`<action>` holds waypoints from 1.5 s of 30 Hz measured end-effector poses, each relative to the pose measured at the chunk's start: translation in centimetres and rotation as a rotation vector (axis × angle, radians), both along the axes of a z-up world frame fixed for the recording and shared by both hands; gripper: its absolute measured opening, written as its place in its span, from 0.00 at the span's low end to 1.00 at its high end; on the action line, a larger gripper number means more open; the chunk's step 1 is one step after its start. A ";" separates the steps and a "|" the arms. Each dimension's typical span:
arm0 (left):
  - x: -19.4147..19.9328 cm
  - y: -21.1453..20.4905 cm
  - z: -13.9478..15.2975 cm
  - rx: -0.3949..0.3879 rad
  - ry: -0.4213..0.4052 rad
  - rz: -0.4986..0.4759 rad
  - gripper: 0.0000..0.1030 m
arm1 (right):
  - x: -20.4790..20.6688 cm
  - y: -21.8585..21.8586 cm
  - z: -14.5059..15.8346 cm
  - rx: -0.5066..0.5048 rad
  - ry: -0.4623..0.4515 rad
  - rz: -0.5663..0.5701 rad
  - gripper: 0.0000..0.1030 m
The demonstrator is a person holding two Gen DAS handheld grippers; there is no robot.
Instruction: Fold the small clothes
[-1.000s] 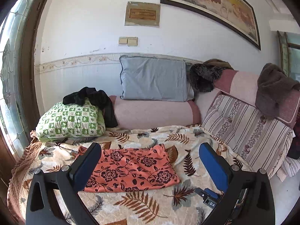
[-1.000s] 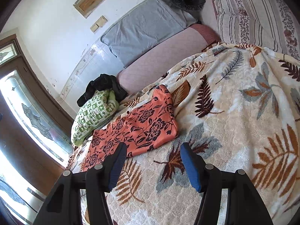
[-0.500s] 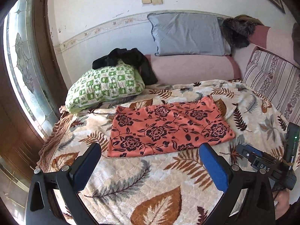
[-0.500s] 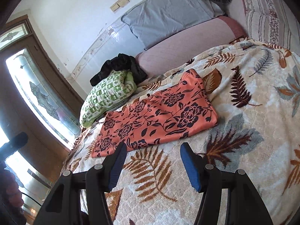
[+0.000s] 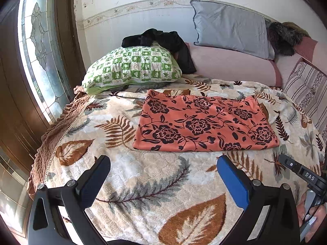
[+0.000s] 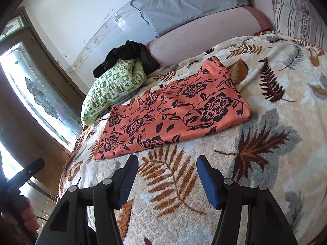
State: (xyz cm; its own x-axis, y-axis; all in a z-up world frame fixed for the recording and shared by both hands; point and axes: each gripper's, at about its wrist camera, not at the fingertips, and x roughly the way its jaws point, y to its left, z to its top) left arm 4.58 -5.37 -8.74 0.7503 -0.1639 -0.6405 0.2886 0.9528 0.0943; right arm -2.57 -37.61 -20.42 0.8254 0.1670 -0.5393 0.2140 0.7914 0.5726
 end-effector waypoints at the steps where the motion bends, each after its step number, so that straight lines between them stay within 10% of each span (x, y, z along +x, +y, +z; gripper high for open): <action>1: 0.5 0.4 -0.4 -0.004 0.009 0.009 1.00 | 0.2 0.1 -0.1 -0.009 0.006 0.000 0.61; 16: 7.5 0.1 -6.4 -0.049 0.191 0.068 1.00 | 3.5 -4.7 -3.2 0.269 0.106 -0.047 0.63; 32: 15.1 1.1 -10.2 -0.267 0.398 0.246 1.00 | 6.4 -12.3 -8.7 0.741 0.069 -0.186 0.64; 38: 17.9 2.3 -12.7 -0.394 0.484 0.304 0.55 | 8.1 -12.4 -10.7 0.794 0.138 -0.234 0.66; 45: 20.3 2.8 -13.8 -0.520 0.510 0.355 0.66 | 11.1 -12.3 -10.8 0.769 0.103 -0.237 0.66</action>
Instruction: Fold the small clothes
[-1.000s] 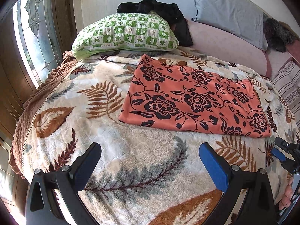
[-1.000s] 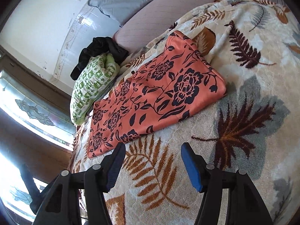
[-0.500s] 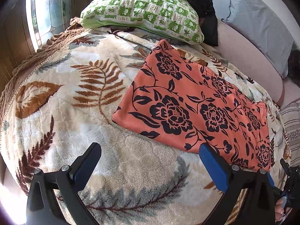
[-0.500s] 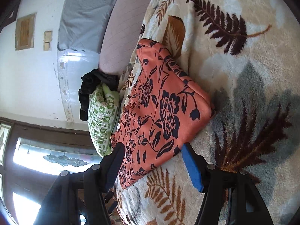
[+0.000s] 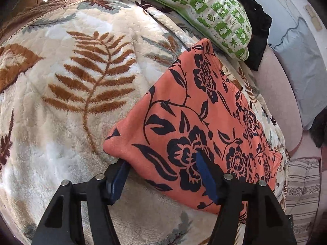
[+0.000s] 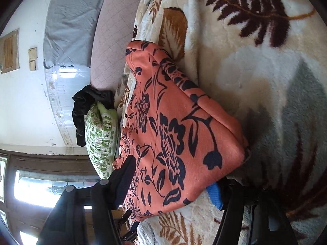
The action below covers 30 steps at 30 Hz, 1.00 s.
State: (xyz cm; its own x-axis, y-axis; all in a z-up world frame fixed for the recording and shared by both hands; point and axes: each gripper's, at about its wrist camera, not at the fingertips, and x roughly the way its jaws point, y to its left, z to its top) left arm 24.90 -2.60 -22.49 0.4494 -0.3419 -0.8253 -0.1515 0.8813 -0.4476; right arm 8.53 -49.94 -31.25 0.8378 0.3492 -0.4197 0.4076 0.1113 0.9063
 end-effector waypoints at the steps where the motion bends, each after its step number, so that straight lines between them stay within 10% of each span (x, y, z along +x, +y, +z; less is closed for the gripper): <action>1: -0.3 0.2 0.3 -0.017 0.016 0.011 0.66 | 0.5 0.0 0.1 -0.006 -0.009 -0.003 0.66; 10: -1.7 0.9 0.2 -0.053 0.002 0.047 0.65 | 3.7 0.8 1.2 -0.123 -0.017 0.023 0.64; 13: -0.2 -0.6 -0.3 -0.078 0.002 0.012 0.45 | 3.7 1.2 1.7 -0.183 0.005 0.040 0.54; 18: 0.2 -0.5 -1.0 -0.110 -0.040 0.062 0.39 | 3.3 0.6 1.1 -0.177 0.022 0.036 0.40; 24: -0.1 -0.5 -1.0 -0.198 -0.082 0.101 0.67 | 3.6 0.6 0.6 -0.154 0.022 0.029 0.40; 26: 0.1 -0.9 -0.9 -0.172 -0.083 0.122 0.64 | 3.7 0.7 0.6 -0.172 0.013 0.029 0.38; 28: 0.3 -1.3 -0.8 -0.122 -0.093 0.116 0.25 | 3.7 1.0 1.4 -0.259 0.032 0.032 0.25; 30: 0.5 -1.3 -0.8 -0.101 -0.089 0.101 0.21 | 3.9 1.7 2.8 -0.389 0.051 0.045 0.17</action>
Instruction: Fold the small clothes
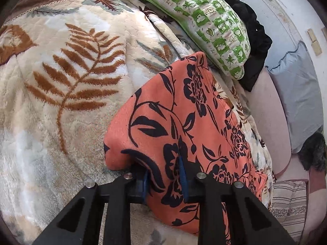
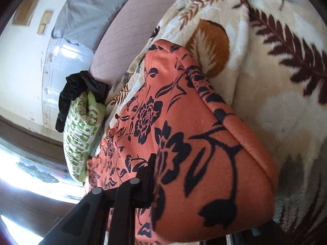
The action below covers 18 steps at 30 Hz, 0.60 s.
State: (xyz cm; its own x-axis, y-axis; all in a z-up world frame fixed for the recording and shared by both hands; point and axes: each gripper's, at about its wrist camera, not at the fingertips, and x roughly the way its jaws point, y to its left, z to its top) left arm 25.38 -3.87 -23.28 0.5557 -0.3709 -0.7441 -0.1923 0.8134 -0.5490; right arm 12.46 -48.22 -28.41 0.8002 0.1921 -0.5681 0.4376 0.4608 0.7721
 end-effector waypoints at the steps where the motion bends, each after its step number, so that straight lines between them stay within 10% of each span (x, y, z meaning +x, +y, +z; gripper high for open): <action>1: 0.0 0.2 0.0 -0.009 0.002 0.000 0.19 | 0.0 0.4 0.7 -0.046 -0.006 0.002 0.17; 11: -4.0 0.3 5.5 0.041 -0.095 -0.087 0.15 | -3.2 3.3 5.7 -0.332 -0.084 0.008 0.15; 18: -10.8 3.6 4.8 0.081 -0.047 -0.137 0.17 | -9.4 4.3 5.4 -0.278 -0.052 0.042 0.15</action>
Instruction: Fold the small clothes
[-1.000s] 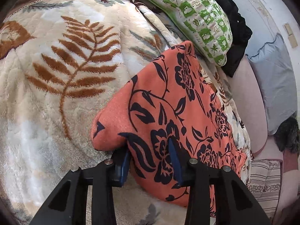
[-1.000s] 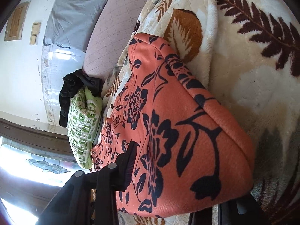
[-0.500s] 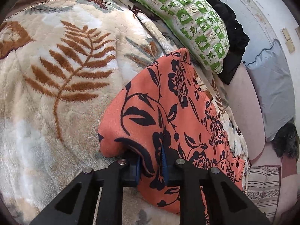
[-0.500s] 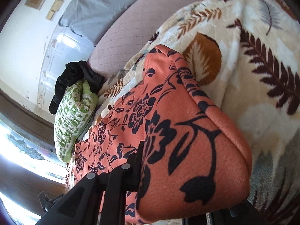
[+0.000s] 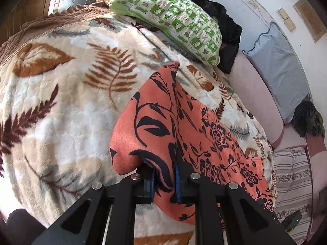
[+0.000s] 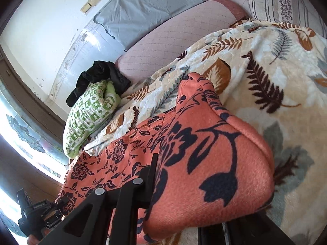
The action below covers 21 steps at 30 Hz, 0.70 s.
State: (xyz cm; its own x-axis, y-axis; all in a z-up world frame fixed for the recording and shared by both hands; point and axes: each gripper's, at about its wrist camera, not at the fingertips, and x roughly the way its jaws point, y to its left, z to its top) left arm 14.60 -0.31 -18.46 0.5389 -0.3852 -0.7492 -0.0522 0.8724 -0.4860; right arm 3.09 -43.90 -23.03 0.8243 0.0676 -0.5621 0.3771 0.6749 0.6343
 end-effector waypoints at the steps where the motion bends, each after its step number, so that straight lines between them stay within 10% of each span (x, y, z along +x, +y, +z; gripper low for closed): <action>1: -0.7 0.6 -0.8 0.013 0.025 0.005 0.19 | -0.7 0.3 -0.5 -0.001 0.023 0.006 0.15; 10: -5.9 6.0 -3.0 -0.017 0.063 0.066 0.31 | -7.5 1.9 -3.8 0.193 0.167 0.020 0.52; 13: -5.4 6.2 -3.0 -0.046 0.052 0.090 0.50 | -8.6 4.5 -2.0 0.123 0.103 0.084 0.52; 21: -0.6 4.0 -3.9 -0.103 0.044 0.086 0.53 | -5.5 11.9 1.7 -0.097 -0.015 0.263 0.37</action>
State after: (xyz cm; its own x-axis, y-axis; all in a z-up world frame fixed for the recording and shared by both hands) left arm 14.01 3.69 -22.37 0.5408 -0.4153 -0.7315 -0.1481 0.8090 -0.5688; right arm -2.41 -31.97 -21.37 0.7935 0.2271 -0.5646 0.1720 0.8063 0.5659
